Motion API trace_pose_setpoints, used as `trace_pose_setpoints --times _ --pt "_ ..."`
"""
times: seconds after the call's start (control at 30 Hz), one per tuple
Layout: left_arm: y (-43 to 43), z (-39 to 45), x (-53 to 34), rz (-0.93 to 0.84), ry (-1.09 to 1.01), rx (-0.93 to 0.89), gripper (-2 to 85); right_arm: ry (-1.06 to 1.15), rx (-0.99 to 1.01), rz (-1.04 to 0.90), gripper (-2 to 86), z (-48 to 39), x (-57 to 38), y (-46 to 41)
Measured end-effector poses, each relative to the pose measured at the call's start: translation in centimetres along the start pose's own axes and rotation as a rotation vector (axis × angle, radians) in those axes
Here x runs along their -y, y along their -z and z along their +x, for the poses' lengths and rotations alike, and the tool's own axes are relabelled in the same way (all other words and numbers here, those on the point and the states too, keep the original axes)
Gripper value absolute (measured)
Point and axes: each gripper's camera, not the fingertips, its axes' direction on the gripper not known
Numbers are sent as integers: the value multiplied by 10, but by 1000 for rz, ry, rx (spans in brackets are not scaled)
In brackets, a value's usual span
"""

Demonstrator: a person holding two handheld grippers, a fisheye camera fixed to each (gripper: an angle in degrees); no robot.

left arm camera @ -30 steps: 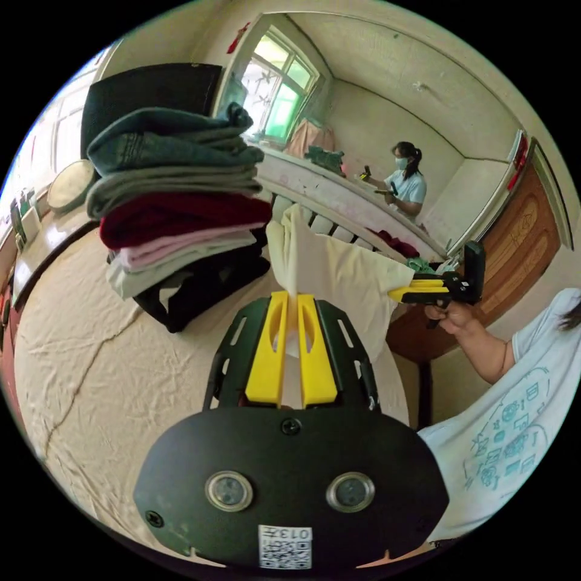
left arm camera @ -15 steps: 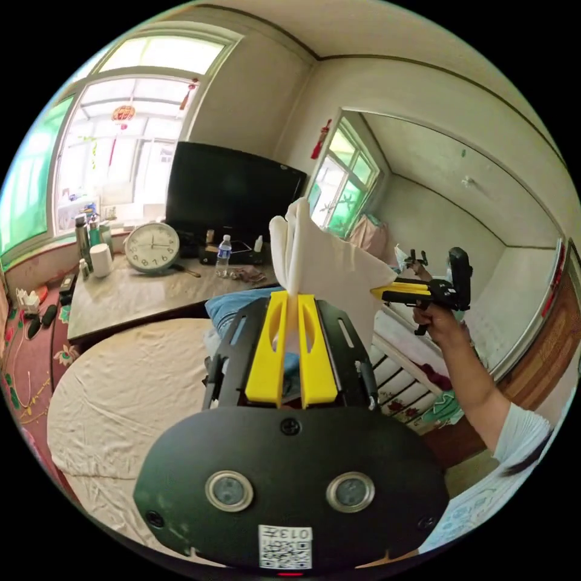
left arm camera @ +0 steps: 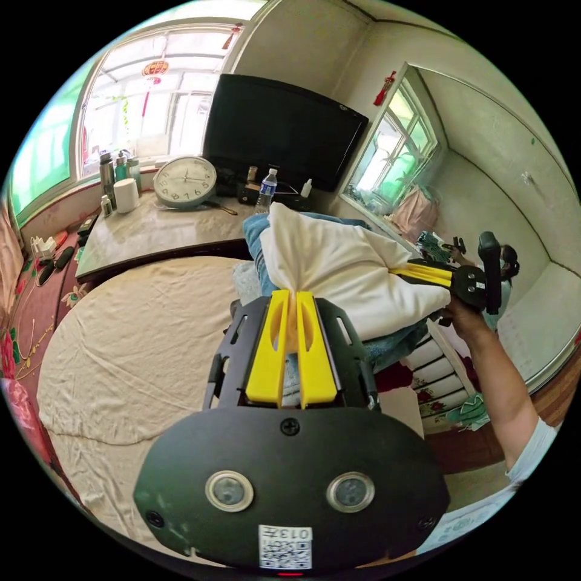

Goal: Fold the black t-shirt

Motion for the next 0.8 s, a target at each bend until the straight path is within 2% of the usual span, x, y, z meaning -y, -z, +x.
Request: trace_pose_setpoints --times 0.13,0.23,0.33,0.47,0.67,0.8 --pt "28 -16 -24 28 54 -59 23 -12 -21 48 45 -17 -3 6" --pt "53 -24 -39 54 93 -90 42 14 -111 93 68 -31 -7 17" --pt "77 -27 -56 49 83 -64 67 11 -185 111 92 -42 -15 27" --pt "119 -42 -95 127 164 -26 131 -97 -272 186 109 -51 -38 43" --pt "183 -57 -189 97 136 36 132 -181 -178 349 92 -86 -87 60" --pt "230 -65 -284 82 122 -21 88 -208 -134 474 48 -143 -132 62"
